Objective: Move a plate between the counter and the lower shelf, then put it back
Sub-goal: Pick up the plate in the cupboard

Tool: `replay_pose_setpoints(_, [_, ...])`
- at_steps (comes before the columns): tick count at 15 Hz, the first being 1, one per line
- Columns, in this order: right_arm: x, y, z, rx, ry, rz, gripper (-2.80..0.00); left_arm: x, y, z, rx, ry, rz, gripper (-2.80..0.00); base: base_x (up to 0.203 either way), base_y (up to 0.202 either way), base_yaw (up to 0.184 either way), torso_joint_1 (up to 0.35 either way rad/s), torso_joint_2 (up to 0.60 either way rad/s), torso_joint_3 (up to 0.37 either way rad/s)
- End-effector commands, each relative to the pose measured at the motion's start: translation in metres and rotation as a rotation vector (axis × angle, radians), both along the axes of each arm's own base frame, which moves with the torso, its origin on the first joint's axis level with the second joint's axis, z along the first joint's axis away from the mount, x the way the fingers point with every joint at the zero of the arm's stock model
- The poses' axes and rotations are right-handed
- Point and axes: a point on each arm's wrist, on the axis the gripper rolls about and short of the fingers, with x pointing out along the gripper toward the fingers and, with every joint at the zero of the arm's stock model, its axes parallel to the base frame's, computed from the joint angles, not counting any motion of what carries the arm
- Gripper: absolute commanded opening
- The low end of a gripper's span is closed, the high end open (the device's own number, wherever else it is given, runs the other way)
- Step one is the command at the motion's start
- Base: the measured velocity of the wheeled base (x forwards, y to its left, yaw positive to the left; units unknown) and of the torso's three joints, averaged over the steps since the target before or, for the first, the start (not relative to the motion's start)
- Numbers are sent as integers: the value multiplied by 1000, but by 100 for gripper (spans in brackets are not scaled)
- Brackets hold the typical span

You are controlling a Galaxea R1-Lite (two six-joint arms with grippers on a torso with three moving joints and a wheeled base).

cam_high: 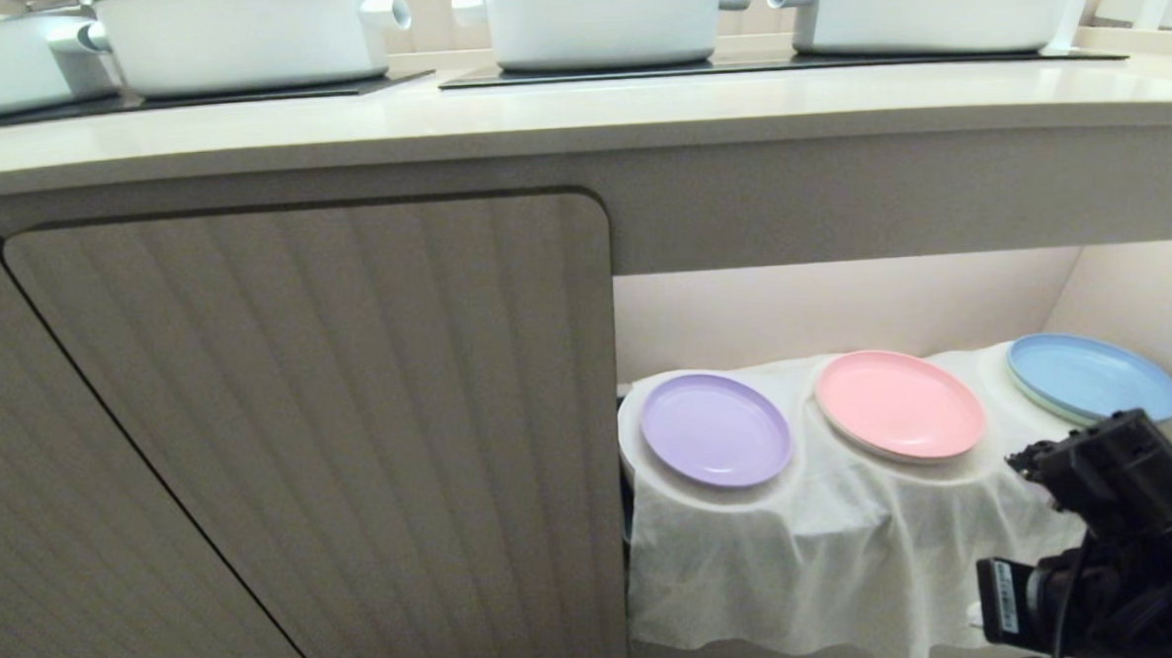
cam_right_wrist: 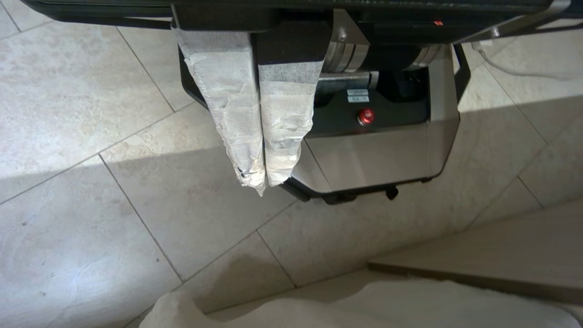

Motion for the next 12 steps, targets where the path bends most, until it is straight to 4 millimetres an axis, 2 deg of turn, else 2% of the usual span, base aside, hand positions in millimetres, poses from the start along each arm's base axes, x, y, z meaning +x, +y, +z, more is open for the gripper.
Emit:
replay_pose_setpoints(1, [-1,-5,4,10,-22,-27,-280,0,0,0,0,0,0,-280,0,0,0,0,0,0])
replay_pose_setpoints(4, [1,-19,14,41,-135,-91,-280,0,0,0,0,0,0,-280,0,0,0,0,0,0])
replay_pose_setpoints(6, [-7,-36,19,7,-227,-96,-280,0,0,0,0,0,0,-280,0,0,0,0,0,0])
replay_pose_setpoints(9, [-31,-63,17,-120,-383,-77,-280,0,0,0,0,0,0,-280,0,0,0,0,0,0])
replay_pose_setpoints(12, [-62,-73,14,-190,-594,-30,-280,0,0,0,0,0,0,-280,0,0,0,0,0,0])
